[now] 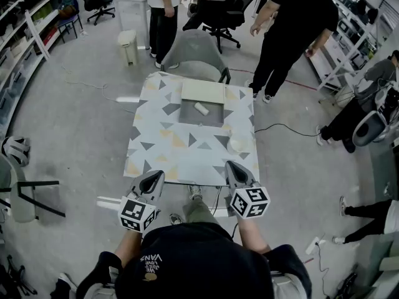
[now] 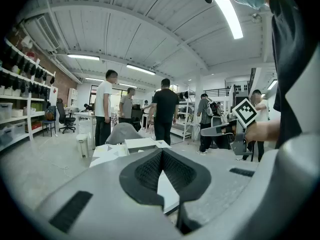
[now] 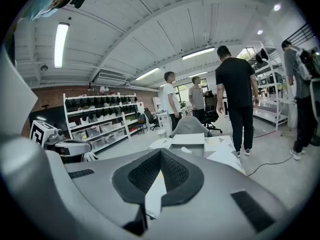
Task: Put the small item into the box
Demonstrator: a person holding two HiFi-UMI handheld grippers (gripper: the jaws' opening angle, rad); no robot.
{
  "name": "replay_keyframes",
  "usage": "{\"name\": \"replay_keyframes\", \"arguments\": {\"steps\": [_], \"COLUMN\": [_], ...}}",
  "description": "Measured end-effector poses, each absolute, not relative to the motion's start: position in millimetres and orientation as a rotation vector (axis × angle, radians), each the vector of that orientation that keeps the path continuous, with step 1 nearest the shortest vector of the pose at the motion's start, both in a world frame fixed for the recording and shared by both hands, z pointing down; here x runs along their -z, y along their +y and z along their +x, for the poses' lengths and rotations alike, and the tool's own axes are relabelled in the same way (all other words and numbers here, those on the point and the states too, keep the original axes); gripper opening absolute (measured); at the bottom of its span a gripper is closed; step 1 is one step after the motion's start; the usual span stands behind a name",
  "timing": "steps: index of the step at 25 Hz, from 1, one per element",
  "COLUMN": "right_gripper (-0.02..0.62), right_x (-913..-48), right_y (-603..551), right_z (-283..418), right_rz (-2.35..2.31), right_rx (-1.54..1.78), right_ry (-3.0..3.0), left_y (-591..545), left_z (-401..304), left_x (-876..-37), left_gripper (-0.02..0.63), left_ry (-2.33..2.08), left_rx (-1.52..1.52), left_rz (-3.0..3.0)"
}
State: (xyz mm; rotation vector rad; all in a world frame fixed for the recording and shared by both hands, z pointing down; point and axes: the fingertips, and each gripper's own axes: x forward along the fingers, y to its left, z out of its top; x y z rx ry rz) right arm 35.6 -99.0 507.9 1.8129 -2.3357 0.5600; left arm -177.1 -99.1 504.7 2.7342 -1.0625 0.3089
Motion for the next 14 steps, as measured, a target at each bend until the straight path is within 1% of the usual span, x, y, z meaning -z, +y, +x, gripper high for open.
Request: {"name": "replay_keyframes", "arguments": {"steps": [14], "right_gripper": [0.0], "right_x": [-503], "right_y": [-111], "right_z": [36], "right_rz": [1.806], "right_rx": [-0.557], "right_ry": [-2.367], "left_y": [-109], "left_z": [-174], "left_x": [-506], "left_gripper": [0.006], "left_ry": [-1.064], "left_rx": [-0.318], "left_rz": [2.729]}}
